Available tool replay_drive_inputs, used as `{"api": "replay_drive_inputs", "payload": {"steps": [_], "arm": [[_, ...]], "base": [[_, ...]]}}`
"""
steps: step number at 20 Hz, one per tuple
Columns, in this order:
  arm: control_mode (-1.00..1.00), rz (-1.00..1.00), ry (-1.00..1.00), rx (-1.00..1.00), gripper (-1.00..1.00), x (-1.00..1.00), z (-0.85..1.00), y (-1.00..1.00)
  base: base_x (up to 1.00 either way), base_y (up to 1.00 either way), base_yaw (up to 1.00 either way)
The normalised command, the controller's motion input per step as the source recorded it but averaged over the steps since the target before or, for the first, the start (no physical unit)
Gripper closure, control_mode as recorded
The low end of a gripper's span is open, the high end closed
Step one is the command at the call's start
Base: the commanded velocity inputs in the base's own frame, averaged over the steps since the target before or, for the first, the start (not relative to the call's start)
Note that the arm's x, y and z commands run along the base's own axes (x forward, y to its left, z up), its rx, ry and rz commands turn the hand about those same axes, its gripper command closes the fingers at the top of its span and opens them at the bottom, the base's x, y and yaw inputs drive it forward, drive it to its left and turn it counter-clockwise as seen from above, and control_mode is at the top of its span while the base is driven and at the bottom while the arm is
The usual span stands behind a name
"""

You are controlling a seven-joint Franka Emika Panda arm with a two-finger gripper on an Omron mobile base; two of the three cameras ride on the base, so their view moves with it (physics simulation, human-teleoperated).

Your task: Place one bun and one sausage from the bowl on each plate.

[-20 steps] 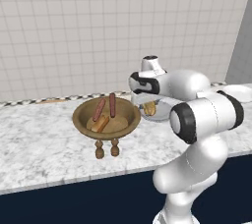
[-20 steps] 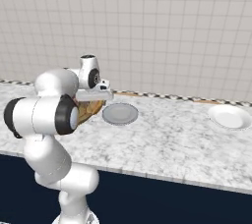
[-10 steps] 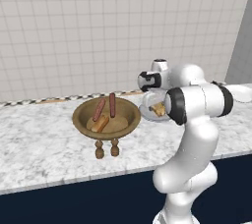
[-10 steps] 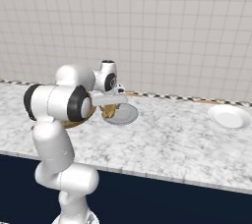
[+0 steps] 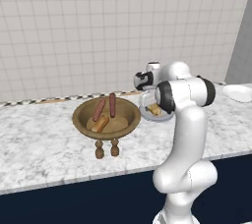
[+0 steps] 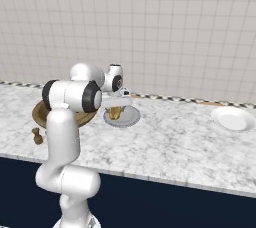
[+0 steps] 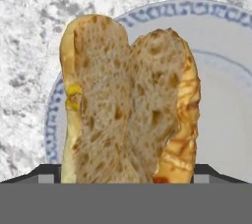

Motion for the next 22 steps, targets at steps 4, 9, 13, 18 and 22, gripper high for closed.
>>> {"api": "replay_drive_inputs", "payload": {"steps": [4,9,13,18,22], "arm": [[-1.00,0.00,0.00,0.00,1.00,0.33,-0.49,0.00],[-1.00,0.00,-0.01,0.00,-1.00,0.11,-0.27,0.00],[-1.00,0.00,-0.10,0.00,-1.00,-0.56,0.08,0.00],[-1.00,0.00,-0.10,0.00,-1.00,-0.42,0.33,0.05],[-1.00,0.00,-0.06,0.00,-1.00,-0.39,0.27,0.16]], "base": [[0.00,0.00,0.00],[0.00,0.00,0.00],[0.00,0.00,0.00],[0.00,0.00,0.00],[0.00,0.00,0.00]]}}
